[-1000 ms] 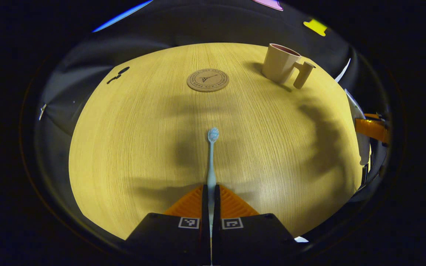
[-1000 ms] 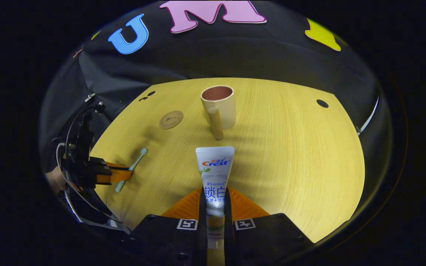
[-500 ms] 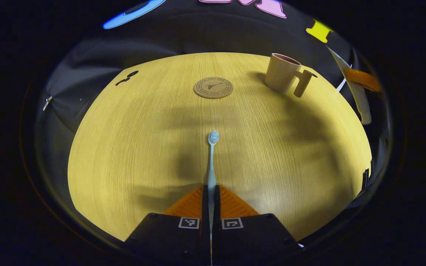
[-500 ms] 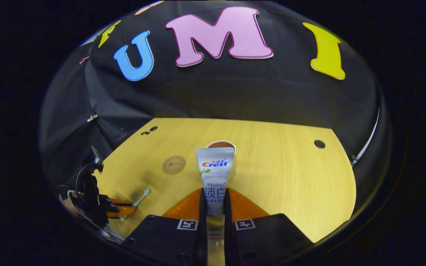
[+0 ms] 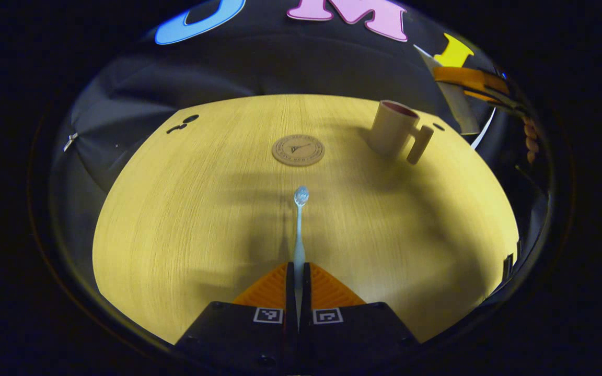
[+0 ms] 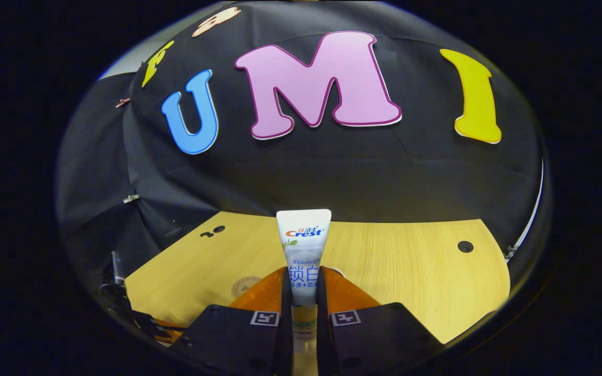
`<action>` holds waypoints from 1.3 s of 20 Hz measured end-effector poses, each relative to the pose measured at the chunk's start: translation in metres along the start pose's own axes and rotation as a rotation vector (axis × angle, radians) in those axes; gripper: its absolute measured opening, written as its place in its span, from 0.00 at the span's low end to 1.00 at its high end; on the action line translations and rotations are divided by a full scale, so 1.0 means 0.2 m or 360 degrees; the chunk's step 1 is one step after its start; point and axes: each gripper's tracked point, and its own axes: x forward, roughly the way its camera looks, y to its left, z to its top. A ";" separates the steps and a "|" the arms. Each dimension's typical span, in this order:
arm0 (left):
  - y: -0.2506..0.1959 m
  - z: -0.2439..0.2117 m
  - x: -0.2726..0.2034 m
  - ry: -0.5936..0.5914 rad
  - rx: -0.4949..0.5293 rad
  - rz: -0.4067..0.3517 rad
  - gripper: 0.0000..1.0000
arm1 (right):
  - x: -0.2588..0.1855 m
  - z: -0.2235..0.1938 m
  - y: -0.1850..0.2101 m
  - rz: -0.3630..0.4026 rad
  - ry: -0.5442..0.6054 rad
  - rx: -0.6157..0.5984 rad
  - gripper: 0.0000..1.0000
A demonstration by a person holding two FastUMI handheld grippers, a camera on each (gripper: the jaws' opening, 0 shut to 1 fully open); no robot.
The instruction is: Put the toothbrush and toothpaste on the desktop into the cup, then pick up the cup and place it on the coaster on the desktop.
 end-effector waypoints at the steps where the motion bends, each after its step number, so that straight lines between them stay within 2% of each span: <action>1: -0.02 0.04 -0.02 -0.0045 -0.0015 -0.0021 0.06 | 0.04 0.04 -0.01 -0.0009 -0.0046 0.0014 0.21; 6: -0.18 0.26 -0.12 -0.0249 -0.0091 -0.0177 0.07 | 0.19 0.14 -0.08 -0.0078 -0.0259 0.0018 0.21; 7: -0.20 0.31 -0.14 -0.0294 -0.0094 -0.0201 0.11 | 0.23 0.15 -0.08 -0.0089 -0.0282 0.0007 0.21; 8: -0.22 0.35 -0.17 -0.0337 -0.0085 -0.0216 0.06 | 0.26 0.14 -0.09 -0.0116 -0.0295 -0.0014 0.21; 14: -0.38 0.57 -0.36 -0.0537 -0.0133 -0.0364 0.06 | 0.41 0.13 -0.07 -0.0139 -0.0440 -0.0098 0.21; 20: -0.48 0.72 -0.50 -0.0668 -0.0117 -0.0470 0.06 | 0.48 -0.06 -0.10 -0.0178 -0.0411 -0.0075 0.21; 21: -0.49 0.73 -0.52 -0.0682 -0.0124 -0.0487 0.06 | 0.48 -0.10 -0.11 -0.0188 -0.0393 -0.0059 0.15; 22: -0.50 0.74 -0.53 -0.0693 -0.0123 -0.0501 0.06 | 0.49 -0.15 -0.12 -0.0193 -0.0370 -0.0048 0.21; 24: -0.53 0.76 -0.54 -0.0708 -0.0099 -0.0516 0.06 | 0.49 -0.24 -0.12 -0.0177 -0.0312 -0.0057 0.24; 25: -0.54 0.76 -0.54 -0.0711 -0.0087 -0.0522 0.07 | 0.48 -0.27 -0.13 -0.0180 -0.0285 -0.0073 0.29; 26: -0.56 0.76 -0.54 -0.0712 -0.0083 -0.0532 0.06 | 0.47 -0.29 -0.12 -0.0180 -0.0263 -0.0086 0.39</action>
